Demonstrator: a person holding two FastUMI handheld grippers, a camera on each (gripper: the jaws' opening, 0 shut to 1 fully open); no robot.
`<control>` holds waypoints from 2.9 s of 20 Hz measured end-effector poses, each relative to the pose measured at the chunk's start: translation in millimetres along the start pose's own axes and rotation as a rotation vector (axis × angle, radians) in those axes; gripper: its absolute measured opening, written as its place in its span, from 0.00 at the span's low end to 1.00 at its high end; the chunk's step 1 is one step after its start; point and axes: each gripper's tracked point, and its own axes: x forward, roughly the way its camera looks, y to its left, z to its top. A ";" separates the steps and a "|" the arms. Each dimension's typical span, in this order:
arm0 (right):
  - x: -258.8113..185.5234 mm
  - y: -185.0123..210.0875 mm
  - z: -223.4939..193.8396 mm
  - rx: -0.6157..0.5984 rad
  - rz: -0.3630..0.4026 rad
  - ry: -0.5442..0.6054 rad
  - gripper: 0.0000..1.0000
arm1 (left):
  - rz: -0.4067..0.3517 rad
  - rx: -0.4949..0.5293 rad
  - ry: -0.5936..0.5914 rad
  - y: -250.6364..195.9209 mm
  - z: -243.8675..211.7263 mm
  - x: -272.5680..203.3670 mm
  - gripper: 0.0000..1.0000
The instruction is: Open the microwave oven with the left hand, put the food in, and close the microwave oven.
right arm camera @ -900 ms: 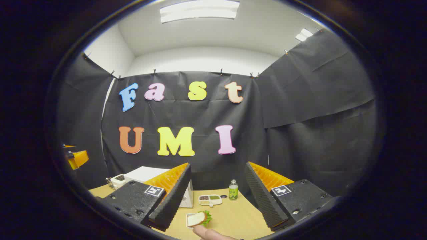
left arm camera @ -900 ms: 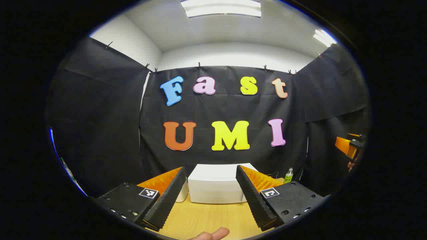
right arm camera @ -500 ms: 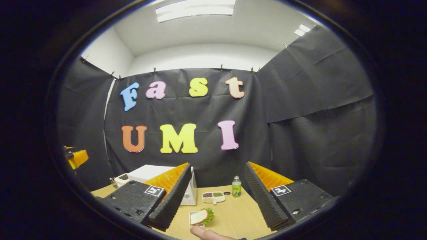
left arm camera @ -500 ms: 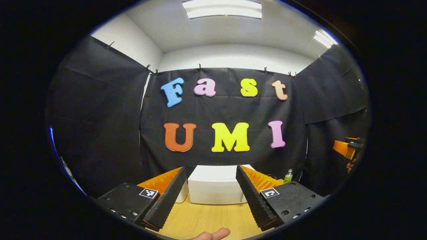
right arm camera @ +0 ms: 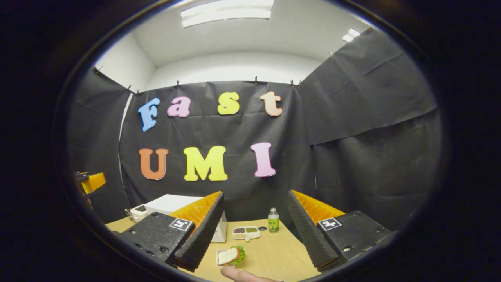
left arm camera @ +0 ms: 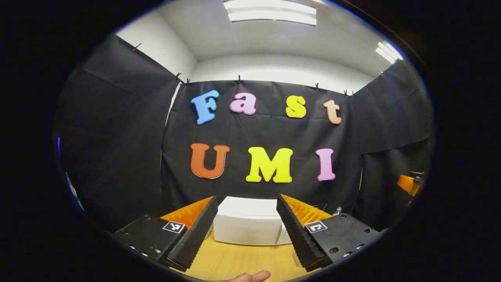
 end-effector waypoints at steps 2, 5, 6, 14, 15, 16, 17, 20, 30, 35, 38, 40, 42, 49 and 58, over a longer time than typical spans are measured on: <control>4.1 -6.8 -1.8 0.006 -0.005 -0.004 1.00 | -0.011 -0.020 -0.006 -9.6 -8.3 21.1 0.95; 11.8 -15.0 -9.5 0.013 -0.003 0.000 1.00 | -0.024 0.000 0.009 -25.8 -33.5 56.6 0.95; 14.3 -17.7 -12.0 0.015 -0.001 0.001 0.93 | -0.019 0.004 0.017 -29.6 -43.7 69.0 0.95; 32.7 -41.4 -36.2 0.029 -0.007 0.020 1.00 | -0.048 0.021 0.157 -79.8 -172.1 164.3 0.95; 34.5 -43.8 -41.2 0.030 -0.006 0.025 1.00 | -0.061 0.018 0.175 -88.7 -190.0 174.7 0.95; 35.8 -46.1 -45.1 0.026 -0.003 0.031 1.00 | -0.080 0.019 0.187 -97.5 -204.4 181.7 0.95; 38.5 -47.8 -48.3 0.020 0.001 0.035 1.00 | -0.090 0.027 0.199 -103.5 -217.7 189.8 0.95; 42.7 -51.6 -50.8 -0.010 0.031 0.026 0.93 | -0.108 0.049 0.240 -115.6 -255.5 204.7 0.95; 67.0 -72.2 -97.6 0.016 0.034 0.118 0.94 | -0.124 0.056 0.384 -130.1 -345.7 224.3 0.75; 73.1 -77.3 -116.8 0.031 0.032 0.159 1.00 | -0.130 0.066 0.385 -134.4 -357.6 228.2 0.34; 74.0 -79.7 -123.8 0.037 0.025 0.179 0.94 | -0.126 0.094 0.375 -133.5 -357.0 228.5 0.20; 73.1 -81.0 -124.6 0.037 0.020 0.189 1.00 | -0.130 0.073 0.375 -133.0 -357.8 227.6 0.14; 72.9 -82.8 -126.2 0.036 0.012 0.192 1.00 | -0.140 0.056 0.374 -134.1 -357.6 226.6 0.07; 72.6 -84.6 -128.0 0.037 0.013 0.198 0.94 | -0.187 0.055 0.351 -135.9 -357.7 226.0 0.07; 68.2 -77.0 -135.7 0.047 0.022 0.234 1.00 | -0.303 0.066 0.312 -115.5 -340.7 151.6 0.00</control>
